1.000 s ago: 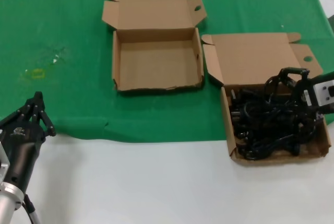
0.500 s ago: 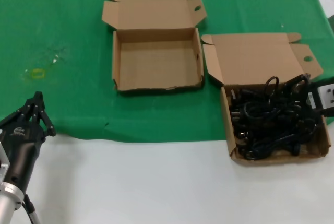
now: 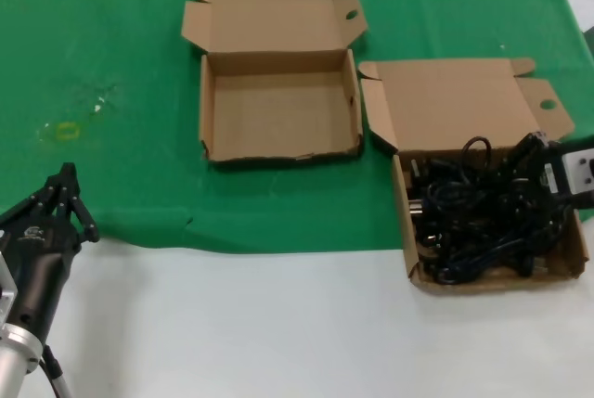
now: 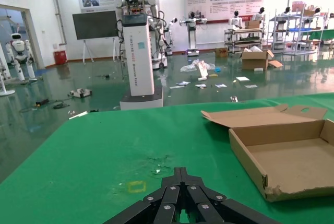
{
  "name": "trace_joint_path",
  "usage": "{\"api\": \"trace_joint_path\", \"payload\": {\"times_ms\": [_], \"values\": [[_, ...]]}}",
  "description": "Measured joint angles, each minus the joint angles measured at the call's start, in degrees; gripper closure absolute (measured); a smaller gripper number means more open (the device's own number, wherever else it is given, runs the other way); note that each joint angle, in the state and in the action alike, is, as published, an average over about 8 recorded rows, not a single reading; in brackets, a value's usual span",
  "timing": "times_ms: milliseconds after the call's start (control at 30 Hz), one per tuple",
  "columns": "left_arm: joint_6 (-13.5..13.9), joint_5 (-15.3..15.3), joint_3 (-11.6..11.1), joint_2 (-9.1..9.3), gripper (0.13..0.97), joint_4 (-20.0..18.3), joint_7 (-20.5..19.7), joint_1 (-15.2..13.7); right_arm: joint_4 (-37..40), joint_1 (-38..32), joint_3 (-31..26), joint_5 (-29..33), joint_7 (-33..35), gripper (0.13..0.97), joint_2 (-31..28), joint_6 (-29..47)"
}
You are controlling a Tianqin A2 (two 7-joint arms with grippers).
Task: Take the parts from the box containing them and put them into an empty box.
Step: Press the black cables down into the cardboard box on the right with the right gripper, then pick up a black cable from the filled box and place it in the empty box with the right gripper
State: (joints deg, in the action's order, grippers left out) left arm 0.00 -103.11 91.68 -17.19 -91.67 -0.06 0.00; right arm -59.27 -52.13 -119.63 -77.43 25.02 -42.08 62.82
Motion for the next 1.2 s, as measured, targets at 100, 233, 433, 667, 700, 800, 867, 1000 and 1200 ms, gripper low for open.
{"api": "trace_joint_path", "payload": {"times_ms": [100,233,433,667,700,800,867,1000,1200], "values": [[0.0,0.01,0.0,0.0,0.953,0.0,0.01,0.0,-0.98,0.86,0.28,-0.14,-0.46,0.849,-0.6,-0.12],[0.0,0.01,0.0,0.0,0.953,0.0,0.02,0.0,-2.38,2.07,0.7,-0.36,-1.24,0.879,-1.52,-0.21],[0.0,0.01,0.0,0.0,0.953,0.0,0.02,0.0,-5.17,2.97,1.58,-0.71,-3.65,0.881,-3.02,0.12],[0.0,0.01,0.0,0.0,0.953,0.0,0.02,0.0,-9.42,0.86,2.86,-0.91,-8.39,0.883,-4.21,1.47],[0.0,0.01,0.0,0.0,0.953,0.0,0.02,0.0,-9.94,0.3,3.01,-0.89,-9.04,0.883,-4.2,1.65],[0.0,0.01,0.0,0.0,0.953,0.0,0.02,0.0,-11.13,-1.44,3.33,-0.8,-10.62,0.883,-3.76,1.9],[0.0,0.0,0.0,0.0,0.953,0.0,0.03,0.0,-11.58,-2.52,3.41,-0.71,-11.32,0.884,-3.04,1.75],[0.0,0.0,0.0,0.0,0.953,0.0,0.03,0.0,-11.56,-4.17,3.18,-0.49,-11.92,0.884,-0.69,0.74],[0.0,0.0,0.0,0.0,0.953,0.0,0.03,0.0,-9.07,-5.85,2.16,-0.12,-10.94,0.884,4.72,-2.35]]}}
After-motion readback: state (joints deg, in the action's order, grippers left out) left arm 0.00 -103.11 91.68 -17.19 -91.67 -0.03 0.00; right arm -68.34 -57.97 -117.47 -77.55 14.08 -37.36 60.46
